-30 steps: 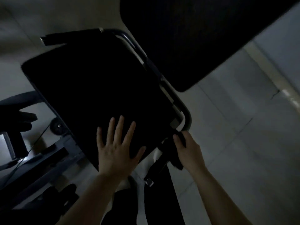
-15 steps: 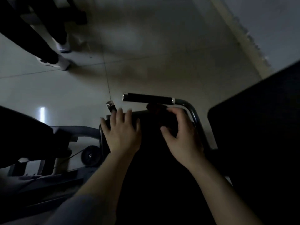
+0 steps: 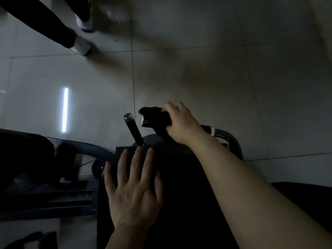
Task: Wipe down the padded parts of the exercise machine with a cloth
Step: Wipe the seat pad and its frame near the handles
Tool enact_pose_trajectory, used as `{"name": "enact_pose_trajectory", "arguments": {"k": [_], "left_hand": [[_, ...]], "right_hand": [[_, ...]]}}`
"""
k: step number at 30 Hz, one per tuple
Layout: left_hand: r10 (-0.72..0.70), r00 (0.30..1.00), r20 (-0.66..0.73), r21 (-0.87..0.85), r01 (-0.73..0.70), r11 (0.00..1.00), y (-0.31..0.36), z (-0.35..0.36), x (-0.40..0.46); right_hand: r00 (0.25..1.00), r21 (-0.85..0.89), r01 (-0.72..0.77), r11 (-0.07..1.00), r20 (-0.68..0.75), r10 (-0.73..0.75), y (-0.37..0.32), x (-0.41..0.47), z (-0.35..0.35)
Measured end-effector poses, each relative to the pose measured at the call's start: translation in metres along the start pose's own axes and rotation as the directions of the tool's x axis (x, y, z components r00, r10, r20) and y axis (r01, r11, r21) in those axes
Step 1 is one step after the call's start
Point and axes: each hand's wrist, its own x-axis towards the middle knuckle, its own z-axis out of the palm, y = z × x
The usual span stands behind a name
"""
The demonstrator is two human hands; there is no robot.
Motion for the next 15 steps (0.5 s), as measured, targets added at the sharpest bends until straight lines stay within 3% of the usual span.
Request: {"name": "enact_pose_trajectory", "arguments": {"k": [4,10,15], "left_hand": [[-0.018,1.000,-0.018,-0.010,0.018,1.000,0.000,-0.001,-0.001],[-0.019,1.000,-0.011,0.001,0.019,1.000,0.000,-0.001,-0.001],[-0.029,1.000,0.004,-0.010,0.029,1.000,0.001,-0.003,0.000]], "right_hand": [[0.980,-0.026,-0.158,0.987,0.119,0.160,0.038,-0.004,-0.021],[0.945,-0.122,-0.248,0.961,0.188,0.268,0.069,-0.006,-0.043],[0.812,-0.071,-0.526,0.847,0.255,0.526,0.096,-0.018,-0.057]]}}
